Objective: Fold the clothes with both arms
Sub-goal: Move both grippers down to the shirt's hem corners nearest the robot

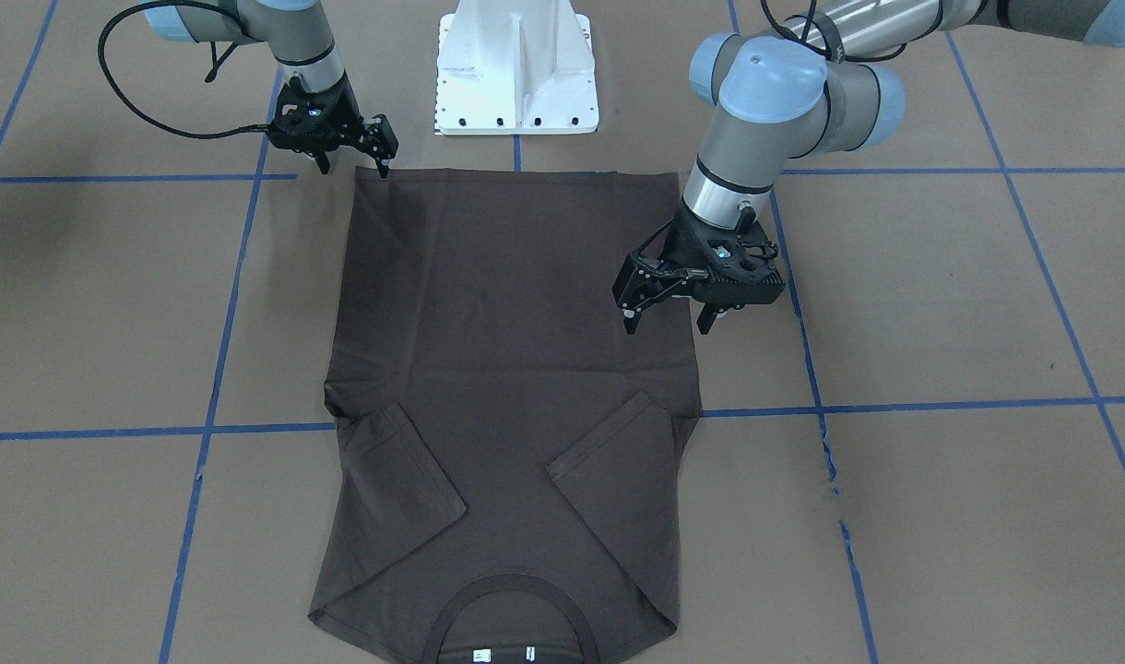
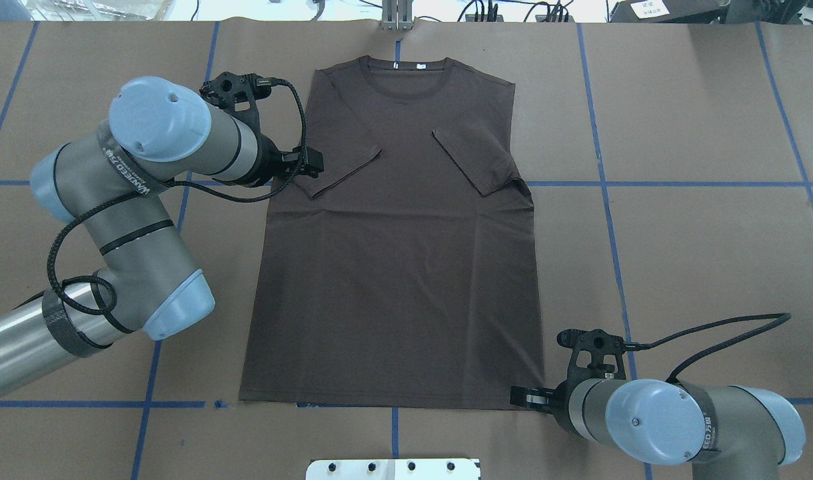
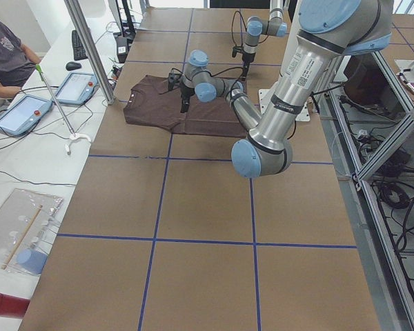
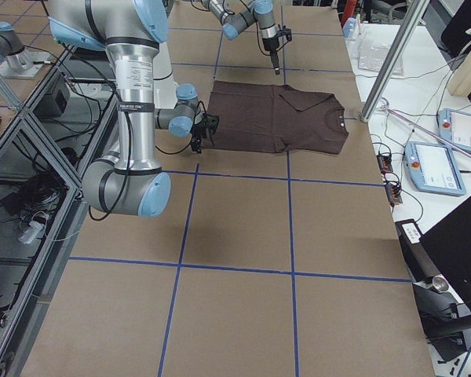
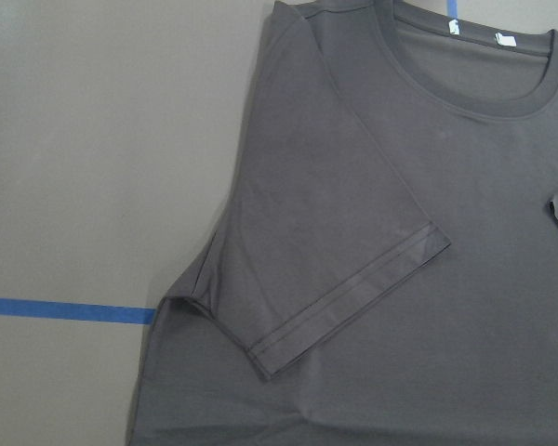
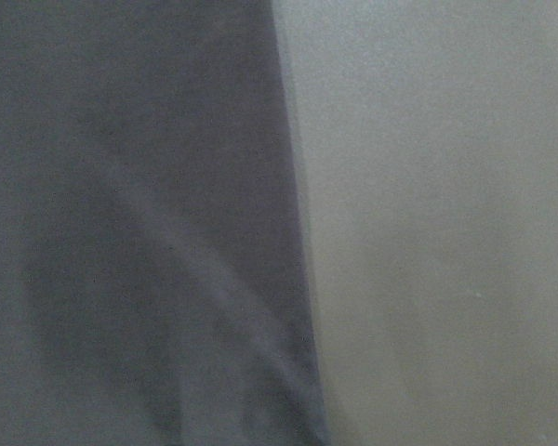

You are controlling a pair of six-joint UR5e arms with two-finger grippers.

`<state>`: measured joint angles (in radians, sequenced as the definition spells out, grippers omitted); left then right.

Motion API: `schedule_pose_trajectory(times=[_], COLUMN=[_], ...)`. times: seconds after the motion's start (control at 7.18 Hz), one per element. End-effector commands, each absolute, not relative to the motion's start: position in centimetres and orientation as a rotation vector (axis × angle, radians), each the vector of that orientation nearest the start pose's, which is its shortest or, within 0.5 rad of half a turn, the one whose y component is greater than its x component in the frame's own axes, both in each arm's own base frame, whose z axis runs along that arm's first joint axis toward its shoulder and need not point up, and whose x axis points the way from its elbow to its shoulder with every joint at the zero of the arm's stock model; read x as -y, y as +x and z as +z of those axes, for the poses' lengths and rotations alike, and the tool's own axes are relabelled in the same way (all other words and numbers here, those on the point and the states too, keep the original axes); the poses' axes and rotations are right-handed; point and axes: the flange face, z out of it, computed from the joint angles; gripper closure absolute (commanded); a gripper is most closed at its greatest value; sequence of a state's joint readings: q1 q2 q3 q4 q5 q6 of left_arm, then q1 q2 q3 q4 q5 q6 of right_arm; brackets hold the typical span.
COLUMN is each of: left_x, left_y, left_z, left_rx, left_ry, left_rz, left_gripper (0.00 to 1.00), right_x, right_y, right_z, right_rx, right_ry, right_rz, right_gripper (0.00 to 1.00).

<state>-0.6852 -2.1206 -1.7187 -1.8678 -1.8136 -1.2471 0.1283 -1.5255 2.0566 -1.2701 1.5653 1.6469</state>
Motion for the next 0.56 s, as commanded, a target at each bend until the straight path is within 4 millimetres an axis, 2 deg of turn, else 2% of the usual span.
schedule_pose_trajectory(times=[0.0,0.14,0.28,0.42], left_x=[50.09,50.24,50.17,50.16], left_y=[44.08,44.04,43.80,43.94], left_z=[24.26,24.50,24.19,24.32], left_rx=[-0.974,-0.968,-0.973,-0.971], left_ry=[0.285,0.287,0.291,0.289], left_rz=[-0.209,-0.214,-0.214,-0.213], left_gripper=[0.00,0.00,0.00,0.00], right_x=[19.37,19.35,19.36,19.45], right_y=[-47.72,-47.75,-47.79,-47.67], right_z=[37.90,37.97,38.05,37.92], right_rx=[0.839,0.837,0.836,0.838], right_ry=[0.004,0.002,0.002,-0.001], right_rz=[0.184,0.184,0.184,0.185], right_gripper=[0.61,0.82,0.87,0.99])
